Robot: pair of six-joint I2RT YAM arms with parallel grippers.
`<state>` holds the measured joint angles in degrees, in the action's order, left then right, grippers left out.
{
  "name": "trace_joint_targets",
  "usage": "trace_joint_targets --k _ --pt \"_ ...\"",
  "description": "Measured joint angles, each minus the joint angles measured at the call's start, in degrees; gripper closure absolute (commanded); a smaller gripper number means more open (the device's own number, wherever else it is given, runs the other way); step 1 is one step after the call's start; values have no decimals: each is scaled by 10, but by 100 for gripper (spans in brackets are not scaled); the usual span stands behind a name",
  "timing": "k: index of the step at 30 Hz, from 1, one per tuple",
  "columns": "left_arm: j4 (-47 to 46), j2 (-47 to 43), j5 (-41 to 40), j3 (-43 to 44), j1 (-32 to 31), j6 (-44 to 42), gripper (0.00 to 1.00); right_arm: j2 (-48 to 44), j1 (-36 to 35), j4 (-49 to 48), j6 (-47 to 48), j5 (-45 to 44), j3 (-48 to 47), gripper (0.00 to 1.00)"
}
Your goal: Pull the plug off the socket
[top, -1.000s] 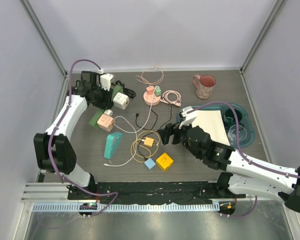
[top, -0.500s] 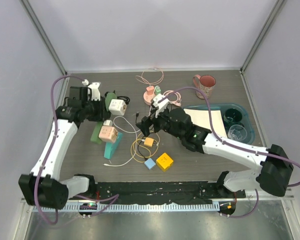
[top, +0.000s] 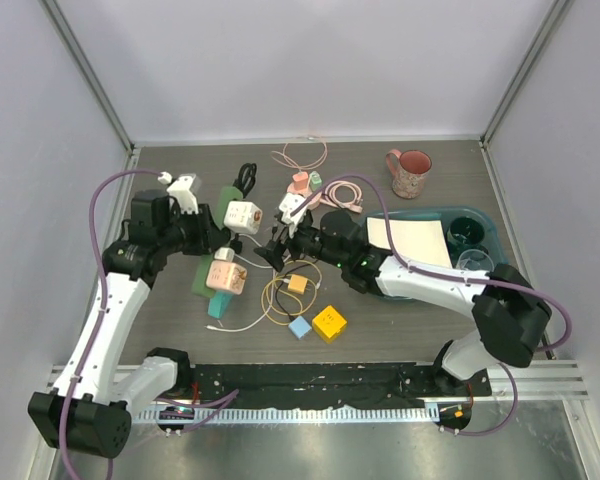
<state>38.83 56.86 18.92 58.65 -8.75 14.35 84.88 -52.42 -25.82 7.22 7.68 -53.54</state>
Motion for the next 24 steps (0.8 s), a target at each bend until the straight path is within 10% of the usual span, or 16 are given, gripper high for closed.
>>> trace_joint_targets --k 19,22,24 --pt "-60 -14 37 -73 -2 3 100 97 0 -51 94 29 -50 7" --pt "-72 -14 55 -84 -2 5 100 109 0 -52 103 36 -57 20" --pt "-74 -14 63 -88 -2 6 100 121 0 -52 107 43 -64 51"
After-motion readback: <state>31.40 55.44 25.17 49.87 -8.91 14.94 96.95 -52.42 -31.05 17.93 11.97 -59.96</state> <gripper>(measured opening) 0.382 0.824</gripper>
